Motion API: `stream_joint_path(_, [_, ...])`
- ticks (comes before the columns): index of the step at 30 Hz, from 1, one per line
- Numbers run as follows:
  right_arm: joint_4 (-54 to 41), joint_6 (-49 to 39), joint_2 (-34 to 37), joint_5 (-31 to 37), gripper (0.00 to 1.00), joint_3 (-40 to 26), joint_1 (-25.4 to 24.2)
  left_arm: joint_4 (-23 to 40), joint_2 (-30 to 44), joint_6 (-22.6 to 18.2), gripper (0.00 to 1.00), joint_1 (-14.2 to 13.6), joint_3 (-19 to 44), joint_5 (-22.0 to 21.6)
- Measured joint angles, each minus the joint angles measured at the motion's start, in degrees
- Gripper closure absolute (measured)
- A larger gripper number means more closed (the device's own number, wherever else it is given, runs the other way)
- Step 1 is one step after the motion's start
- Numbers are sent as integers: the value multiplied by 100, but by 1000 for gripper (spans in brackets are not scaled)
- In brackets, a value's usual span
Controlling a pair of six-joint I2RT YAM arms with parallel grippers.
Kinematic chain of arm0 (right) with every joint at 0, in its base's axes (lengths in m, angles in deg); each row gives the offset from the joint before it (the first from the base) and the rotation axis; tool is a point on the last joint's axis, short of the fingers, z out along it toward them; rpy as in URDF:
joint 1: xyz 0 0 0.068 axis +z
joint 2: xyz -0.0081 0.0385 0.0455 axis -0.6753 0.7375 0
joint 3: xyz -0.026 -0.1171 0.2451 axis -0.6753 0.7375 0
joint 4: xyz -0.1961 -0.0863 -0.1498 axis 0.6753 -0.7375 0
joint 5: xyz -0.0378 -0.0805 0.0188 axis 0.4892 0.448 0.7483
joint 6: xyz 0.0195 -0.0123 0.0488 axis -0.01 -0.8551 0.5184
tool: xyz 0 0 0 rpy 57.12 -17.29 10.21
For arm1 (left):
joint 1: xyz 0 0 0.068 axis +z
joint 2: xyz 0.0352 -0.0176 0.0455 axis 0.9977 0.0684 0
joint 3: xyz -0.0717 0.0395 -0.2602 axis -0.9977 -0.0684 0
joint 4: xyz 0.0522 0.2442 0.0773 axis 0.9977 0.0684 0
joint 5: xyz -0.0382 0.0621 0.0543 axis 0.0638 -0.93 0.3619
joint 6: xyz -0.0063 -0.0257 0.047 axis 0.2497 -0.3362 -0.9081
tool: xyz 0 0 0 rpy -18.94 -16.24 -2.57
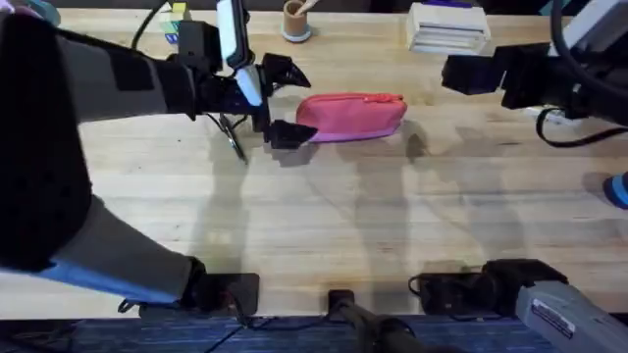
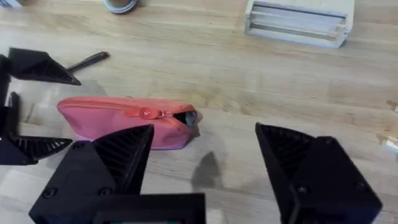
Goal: Unzip the bag, pick up the pens from the table one at a time and place them inside, then zip the bag closed.
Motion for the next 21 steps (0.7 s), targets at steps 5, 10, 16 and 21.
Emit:
stream_joint_path(5, [2,1,0,0,5,0,0,0,126,6,45,-3,0,-51])
stream_joint_path(10, [2,0,0,0,4,0,0,-2,126,24,292,-3,0,-113])
stream_joint_path(16, [2,0,0,0,4,0,0,4,126,40,936,-21,0,-171])
stream_joint_path(21, [2,1,0,0,5,0,0,-96,126,41,957,-25,0,-200])
